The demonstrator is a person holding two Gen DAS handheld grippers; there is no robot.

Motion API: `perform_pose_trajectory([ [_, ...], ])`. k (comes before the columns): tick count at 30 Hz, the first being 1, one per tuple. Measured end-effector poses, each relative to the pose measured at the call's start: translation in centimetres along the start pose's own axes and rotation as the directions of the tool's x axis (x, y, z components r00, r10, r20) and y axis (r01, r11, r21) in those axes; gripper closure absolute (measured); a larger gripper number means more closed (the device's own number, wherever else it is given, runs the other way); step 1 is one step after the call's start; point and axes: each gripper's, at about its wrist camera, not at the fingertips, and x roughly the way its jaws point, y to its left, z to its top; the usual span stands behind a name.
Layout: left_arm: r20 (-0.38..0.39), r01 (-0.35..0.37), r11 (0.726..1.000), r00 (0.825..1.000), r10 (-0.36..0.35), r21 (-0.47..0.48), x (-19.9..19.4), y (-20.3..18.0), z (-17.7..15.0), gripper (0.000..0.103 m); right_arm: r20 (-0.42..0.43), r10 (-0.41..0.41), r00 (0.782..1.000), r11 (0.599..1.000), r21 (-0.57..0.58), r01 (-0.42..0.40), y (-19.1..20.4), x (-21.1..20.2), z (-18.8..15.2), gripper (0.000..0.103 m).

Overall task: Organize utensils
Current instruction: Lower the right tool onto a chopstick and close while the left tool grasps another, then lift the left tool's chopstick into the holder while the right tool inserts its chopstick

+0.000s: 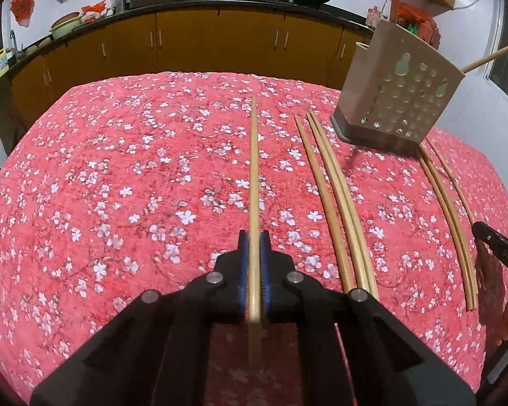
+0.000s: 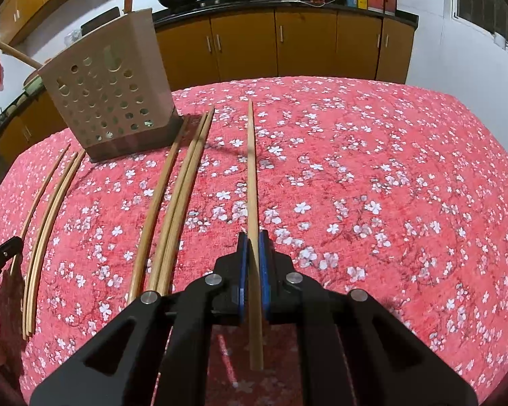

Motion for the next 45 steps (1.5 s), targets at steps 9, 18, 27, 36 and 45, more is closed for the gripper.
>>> perform_pose_trajectory([
  [9, 0.000, 0.012, 1.000, 1.000, -0.012, -0.011, -0.2, 0.4, -0.1, 0.093, 0.000, 0.010, 1.000, 1.000, 0.005, -0.010, -0.1, 0.1, 0.0, 0.095],
  [18, 0.000, 0.028, 0.999, 1.000, -0.028, -0.029, -0.4, 0.6, -0.1, 0.093, 0.001, 0.016, 1.000, 1.000, 0.013, -0.016, -0.2, 0.0, -0.1, 0.095],
  [27, 0.001, 0.041, 0.998, 0.999, -0.041, -0.046, -0.5, 0.7, -0.1, 0.093, 0.006, 0.015, 1.000, 1.000, 0.011, -0.015, -0.1, 0.0, -0.1, 0.094],
  [36, -0.004, 0.022, 1.000, 1.000, -0.022, -0.008, -1.7, 0.0, -1.4, 0.092, 0.004, 0.027, 1.000, 1.000, 0.012, -0.027, -0.3, -0.7, -1.0, 0.094],
  [45, -0.019, 0.013, 1.000, 1.000, -0.013, 0.008, -1.7, -0.1, -1.2, 0.095, 0.015, 0.035, 0.999, 0.999, 0.019, -0.035, -0.4, -1.3, -0.8, 0.095],
])
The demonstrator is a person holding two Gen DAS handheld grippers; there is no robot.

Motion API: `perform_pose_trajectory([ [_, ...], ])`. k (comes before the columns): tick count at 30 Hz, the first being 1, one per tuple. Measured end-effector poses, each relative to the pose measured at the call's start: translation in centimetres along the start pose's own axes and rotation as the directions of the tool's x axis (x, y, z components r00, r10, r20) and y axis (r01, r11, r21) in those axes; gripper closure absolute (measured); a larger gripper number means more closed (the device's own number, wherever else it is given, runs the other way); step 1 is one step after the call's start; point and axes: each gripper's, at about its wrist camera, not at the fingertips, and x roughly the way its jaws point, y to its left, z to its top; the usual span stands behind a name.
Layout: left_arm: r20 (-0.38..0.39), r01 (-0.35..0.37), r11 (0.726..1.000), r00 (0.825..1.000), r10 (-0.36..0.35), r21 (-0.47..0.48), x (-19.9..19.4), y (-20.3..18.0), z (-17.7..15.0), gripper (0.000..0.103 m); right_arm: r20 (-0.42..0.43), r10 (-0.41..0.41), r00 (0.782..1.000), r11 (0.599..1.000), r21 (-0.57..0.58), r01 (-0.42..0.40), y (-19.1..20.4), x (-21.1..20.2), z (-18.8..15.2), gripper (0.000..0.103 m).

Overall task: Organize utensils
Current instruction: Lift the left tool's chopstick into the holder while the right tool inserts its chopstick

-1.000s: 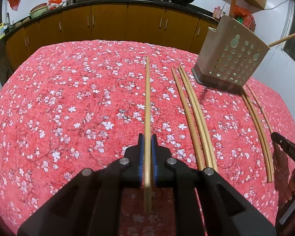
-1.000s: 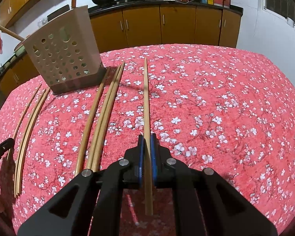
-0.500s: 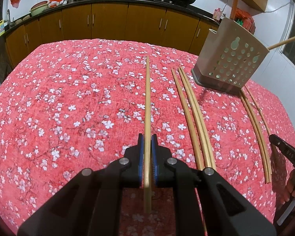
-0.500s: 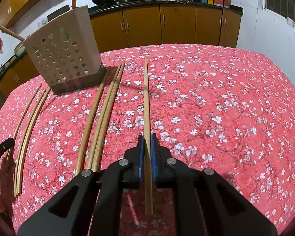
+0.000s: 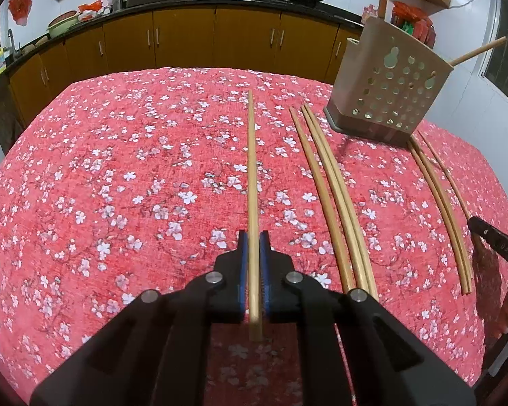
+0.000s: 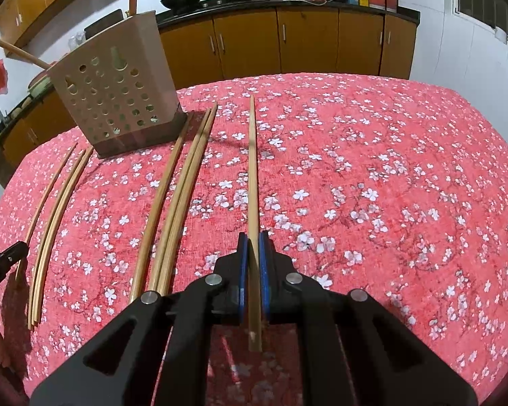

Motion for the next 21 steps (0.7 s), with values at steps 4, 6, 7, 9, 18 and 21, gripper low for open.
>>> perform_pose_trajectory([
  [4, 0.013, 0.010, 1.000, 1.000, -0.010, -0.004, -1.4, 0.3, 0.8, 0.095, 0.070, 0.008, 0.997, 1.000, 0.008, -0.008, -0.3, -2.4, 1.0, 0.095],
  [6, 0.038, 0.012, 1.000, 0.999, -0.012, -0.002, -2.4, 0.3, 1.3, 0.095, 0.106, 0.007, 0.994, 1.000, 0.013, -0.009, -0.5, -3.7, 1.7, 0.095],
  [7, 0.054, 0.013, 1.000, 0.998, -0.013, -0.001, -3.0, 0.3, 1.6, 0.095, 0.122, 0.007, 0.992, 1.000, 0.015, -0.009, -0.6, -4.2, 2.0, 0.095],
  [9, 0.090, 0.014, 1.000, 0.996, -0.014, 0.006, -4.3, 0.3, 2.4, 0.095, 0.165, 0.011, 0.986, 1.000, 0.022, -0.014, -0.8, -5.6, 2.8, 0.095],
  [18, 0.219, 0.032, 0.999, 0.975, -0.033, 0.006, -8.6, 0.3, 5.0, 0.095, 0.277, 0.023, 0.960, 0.999, 0.021, -0.030, -0.5, -9.0, 4.5, 0.095],
  [21, 0.268, 0.055, 0.998, 0.962, -0.050, -0.010, -10.2, 0.6, 5.6, 0.095, 0.309, 0.027, 0.951, 0.999, 0.020, -0.035, -0.4, -9.9, 5.0, 0.095],
])
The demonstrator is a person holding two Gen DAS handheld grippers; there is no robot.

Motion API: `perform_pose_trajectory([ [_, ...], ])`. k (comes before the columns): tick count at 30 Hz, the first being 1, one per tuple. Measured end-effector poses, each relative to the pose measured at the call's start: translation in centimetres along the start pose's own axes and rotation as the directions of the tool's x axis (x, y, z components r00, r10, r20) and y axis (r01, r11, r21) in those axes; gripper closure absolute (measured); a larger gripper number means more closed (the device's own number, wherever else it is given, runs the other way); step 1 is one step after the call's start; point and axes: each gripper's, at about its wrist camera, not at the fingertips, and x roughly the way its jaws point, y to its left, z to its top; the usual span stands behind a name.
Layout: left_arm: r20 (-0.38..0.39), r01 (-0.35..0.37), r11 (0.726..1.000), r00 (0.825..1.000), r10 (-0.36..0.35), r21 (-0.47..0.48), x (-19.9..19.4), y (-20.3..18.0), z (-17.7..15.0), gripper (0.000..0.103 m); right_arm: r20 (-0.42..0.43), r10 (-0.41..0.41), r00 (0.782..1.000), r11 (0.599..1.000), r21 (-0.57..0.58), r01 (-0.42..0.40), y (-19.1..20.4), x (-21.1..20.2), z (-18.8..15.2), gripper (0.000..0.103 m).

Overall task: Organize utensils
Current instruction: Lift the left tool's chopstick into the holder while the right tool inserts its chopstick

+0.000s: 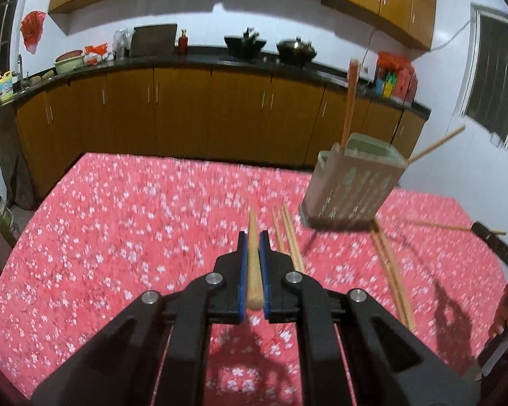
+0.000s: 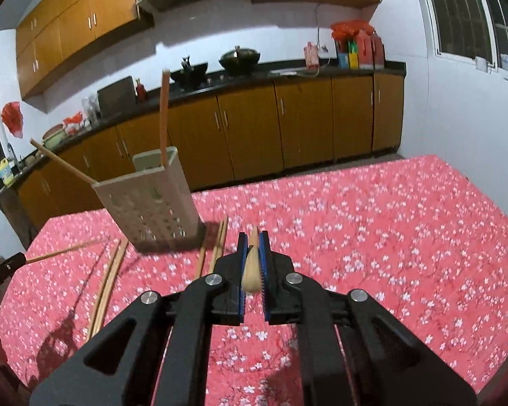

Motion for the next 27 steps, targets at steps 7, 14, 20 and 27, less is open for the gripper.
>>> perform_pose_trajectory([
  [7, 0.099, 0.018, 1.000, 0.995, -0.017, -0.009, -2.7, -0.4, 2.0, 0.095, 0.052, 0.006, 0.999, 1.000, -0.003, -0.006, 0.2, -1.1, 1.1, 0.095],
  [14, 0.128, 0.021, 1.000, 0.992, -0.022, 0.009, -3.6, -0.7, 3.2, 0.095, 0.082, 0.015, 0.997, 1.000, -0.017, -0.014, 0.6, -1.7, 1.9, 0.095],
  [20, 0.165, 0.077, 0.995, 0.983, -0.086, 0.058, -5.8, -2.2, 4.9, 0.095, 0.136, 0.103, 0.985, 0.994, -0.043, -0.098, 1.8, -4.1, 4.8, 0.095],
  [27, 0.262, 0.139, 0.984, 0.951, -0.164, 0.112, -8.3, -5.2, 8.1, 0.095, 0.231, 0.237, 0.943, 0.971, -0.056, -0.231, 3.8, -6.8, 8.1, 0.096],
])
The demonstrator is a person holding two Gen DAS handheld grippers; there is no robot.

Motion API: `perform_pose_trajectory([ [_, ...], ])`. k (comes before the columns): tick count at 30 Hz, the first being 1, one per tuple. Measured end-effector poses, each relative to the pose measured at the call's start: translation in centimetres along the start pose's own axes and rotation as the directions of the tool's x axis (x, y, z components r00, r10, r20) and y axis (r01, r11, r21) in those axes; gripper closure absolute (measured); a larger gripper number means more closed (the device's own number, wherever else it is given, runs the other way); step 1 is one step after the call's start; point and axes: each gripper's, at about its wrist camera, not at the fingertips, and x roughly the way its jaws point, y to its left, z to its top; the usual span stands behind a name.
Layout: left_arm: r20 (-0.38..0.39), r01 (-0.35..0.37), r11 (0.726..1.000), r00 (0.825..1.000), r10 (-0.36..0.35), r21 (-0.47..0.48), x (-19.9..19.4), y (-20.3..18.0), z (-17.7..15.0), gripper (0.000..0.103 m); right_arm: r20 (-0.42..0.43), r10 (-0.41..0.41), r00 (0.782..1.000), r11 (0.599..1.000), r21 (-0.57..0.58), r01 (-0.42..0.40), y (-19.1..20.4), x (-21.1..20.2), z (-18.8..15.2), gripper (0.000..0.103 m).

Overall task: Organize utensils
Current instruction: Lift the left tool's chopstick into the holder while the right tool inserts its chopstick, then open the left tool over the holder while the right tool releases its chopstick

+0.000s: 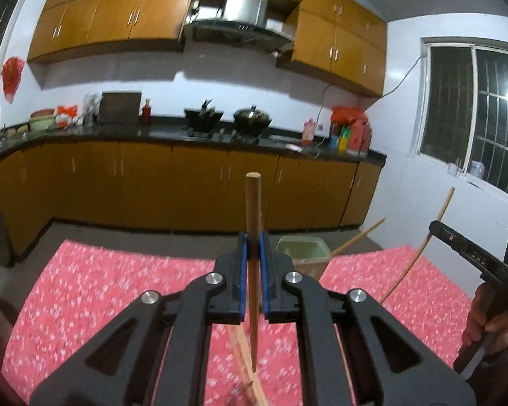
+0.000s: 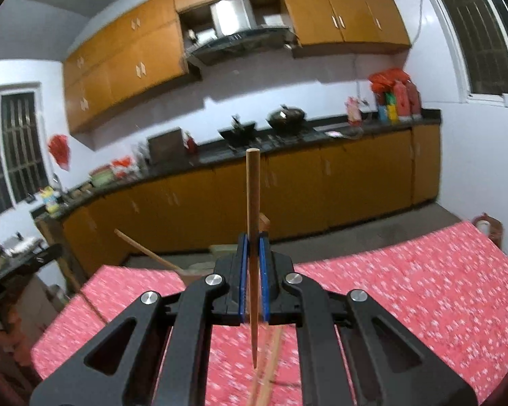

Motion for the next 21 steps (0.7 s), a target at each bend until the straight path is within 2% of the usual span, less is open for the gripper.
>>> perform_pose_trajectory([
  [6, 0.101, 0.025, 1.000, 0.995, -0.024, -0.016, 1.9, -2.3, 4.1, 0.095, 0.157, 0.012, 0.988, 1.000, -0.013, -0.010, 2.0, 1.1, 3.3, 0.096],
  [11, 0.206, -0.004, 0.998, 0.978, 0.018, -0.069, 3.8, -3.1, 7.1, 0.095, 0.252, -0.012, 0.968, 1.000, -0.002, 0.013, 2.1, 3.3, 4.7, 0.096],
  [14, 0.245, -0.023, 0.995, 0.968, 0.046, -0.096, 5.4, -3.3, 7.8, 0.095, 0.252, -0.030, 0.967, 0.999, -0.003, 0.032, 2.0, 5.8, 4.5, 0.095],
  [17, 0.266, -0.053, 0.995, 0.961, 0.075, -0.089, 7.1, -3.5, 7.5, 0.095, 0.219, -0.037, 0.975, 0.999, -0.006, 0.039, 1.8, 7.9, 3.6, 0.095],
  [21, 0.228, -0.056, 0.995, 0.971, 0.074, -0.083, 9.8, -3.5, 6.3, 0.095, 0.158, -0.030, 0.987, 1.000, 0.009, 0.029, 1.4, 9.9, 2.2, 0.095],
])
